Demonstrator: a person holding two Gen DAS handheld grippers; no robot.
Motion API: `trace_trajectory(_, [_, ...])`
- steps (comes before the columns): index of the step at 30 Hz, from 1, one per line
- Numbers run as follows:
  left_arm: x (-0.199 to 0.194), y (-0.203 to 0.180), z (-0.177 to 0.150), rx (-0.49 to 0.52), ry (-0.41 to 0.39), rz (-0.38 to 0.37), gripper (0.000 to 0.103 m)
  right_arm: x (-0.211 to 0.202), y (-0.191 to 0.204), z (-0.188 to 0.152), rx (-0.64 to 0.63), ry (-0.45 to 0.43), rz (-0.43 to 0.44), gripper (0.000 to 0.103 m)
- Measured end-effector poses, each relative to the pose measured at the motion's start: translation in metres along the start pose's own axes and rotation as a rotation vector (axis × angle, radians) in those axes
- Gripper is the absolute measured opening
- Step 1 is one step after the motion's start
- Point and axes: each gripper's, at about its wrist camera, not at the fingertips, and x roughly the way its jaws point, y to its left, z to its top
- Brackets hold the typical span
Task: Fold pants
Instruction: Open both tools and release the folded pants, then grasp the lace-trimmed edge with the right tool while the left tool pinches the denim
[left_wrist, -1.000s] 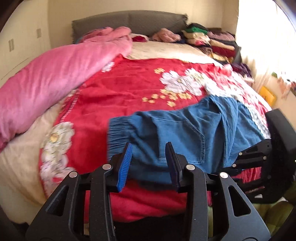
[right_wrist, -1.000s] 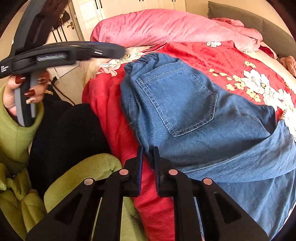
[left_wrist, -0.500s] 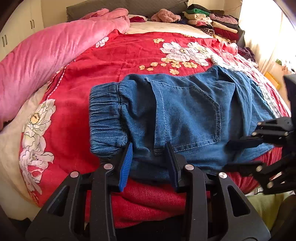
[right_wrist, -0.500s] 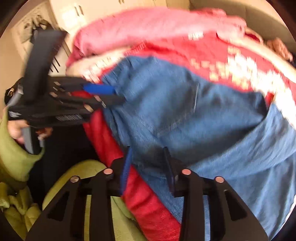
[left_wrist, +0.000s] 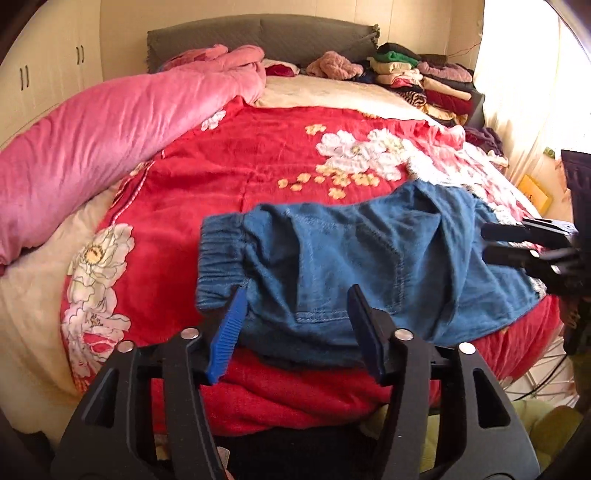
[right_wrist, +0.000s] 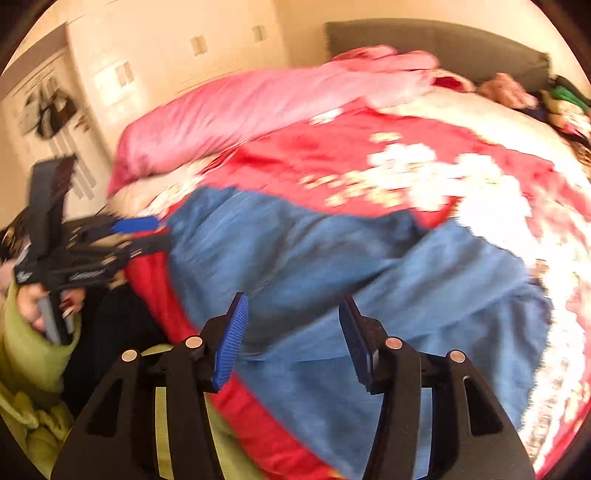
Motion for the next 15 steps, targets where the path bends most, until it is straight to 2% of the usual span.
trace_trajectory(4, [0.001,-0.024,0.008,0.036,-0.002,-0.052,0.058,-0.007,-0.032,0.015,0.076,-0.023,-0.064,0.050])
trace_trajectory(8, [0.017,-0.058,0.015,0.082,0.045,-0.143,0.058,-0.005,-0.065,0.032,0.138,-0.025,-0.116,0.050])
trace_trajectory(12, [0.032,-0.089,0.019,0.111,0.084,-0.233,0.058,0.009,-0.095,0.050,0.170,0.000,-0.193,0.050])
trace_trajectory(15, [0.049,-0.106,0.022,0.117,0.118,-0.263,0.058,0.028,-0.116,0.063,0.201,0.038,-0.218,0.050])
